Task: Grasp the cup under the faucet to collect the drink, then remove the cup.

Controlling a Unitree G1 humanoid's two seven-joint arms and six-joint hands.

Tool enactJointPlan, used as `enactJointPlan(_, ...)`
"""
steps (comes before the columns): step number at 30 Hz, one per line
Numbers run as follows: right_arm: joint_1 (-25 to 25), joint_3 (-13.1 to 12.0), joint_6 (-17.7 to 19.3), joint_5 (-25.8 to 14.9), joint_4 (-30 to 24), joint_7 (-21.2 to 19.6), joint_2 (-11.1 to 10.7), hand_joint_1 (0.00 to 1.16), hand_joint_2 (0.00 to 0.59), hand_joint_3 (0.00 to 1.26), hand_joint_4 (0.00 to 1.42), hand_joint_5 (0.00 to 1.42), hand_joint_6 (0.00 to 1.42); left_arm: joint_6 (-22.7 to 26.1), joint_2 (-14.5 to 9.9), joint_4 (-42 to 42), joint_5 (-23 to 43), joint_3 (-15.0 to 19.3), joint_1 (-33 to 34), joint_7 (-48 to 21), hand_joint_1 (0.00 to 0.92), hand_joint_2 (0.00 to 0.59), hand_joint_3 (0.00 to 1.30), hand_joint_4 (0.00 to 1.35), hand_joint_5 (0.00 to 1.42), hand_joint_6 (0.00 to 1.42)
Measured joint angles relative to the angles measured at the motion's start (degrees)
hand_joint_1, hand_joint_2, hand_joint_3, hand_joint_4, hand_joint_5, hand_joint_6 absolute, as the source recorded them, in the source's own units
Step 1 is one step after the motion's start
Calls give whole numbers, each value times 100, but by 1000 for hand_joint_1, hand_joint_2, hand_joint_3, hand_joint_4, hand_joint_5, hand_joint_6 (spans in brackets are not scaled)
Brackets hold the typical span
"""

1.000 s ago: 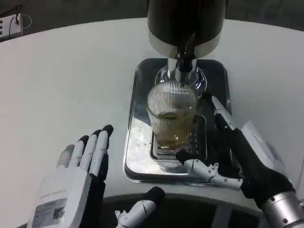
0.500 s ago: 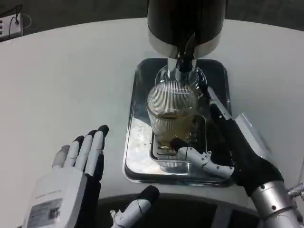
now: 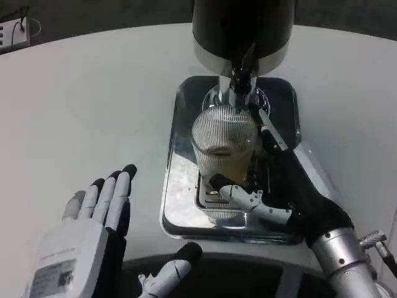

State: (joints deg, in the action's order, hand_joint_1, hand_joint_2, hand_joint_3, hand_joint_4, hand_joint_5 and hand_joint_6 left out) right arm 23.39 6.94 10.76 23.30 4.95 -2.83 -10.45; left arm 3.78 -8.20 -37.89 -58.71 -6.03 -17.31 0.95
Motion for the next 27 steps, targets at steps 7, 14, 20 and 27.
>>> enactJointPlan(7, 113, -2, -2, -14, 170, -136, 115, 583, 230, 0, 0, 62, 177, 43, 1, -59, 5, 64, -30, -67, 0, 159, 0, 0, 0, 0)
enactJointPlan(14, 151, 4, 0, -20, 194, -188, 118, 595, 225, 0, 0, 62, 193, 64, 9, -78, 53, 64, -21, -116, 0, 158, 0, 0, 0, 0)
enactJointPlan(20, 252, 17, 9, -38, 255, -193, 170, 598, 224, 0, 0, 70, 195, 111, 27, -84, 52, 63, -27, -157, 0, 158, 0, 0, 0, 0)
enactJointPlan(27, 360, 21, 132, -91, 290, -277, 181, 599, 224, 0, 0, 71, 196, 163, 33, -150, 54, 69, -49, -165, 0, 158, 0, 0, 0, 0)
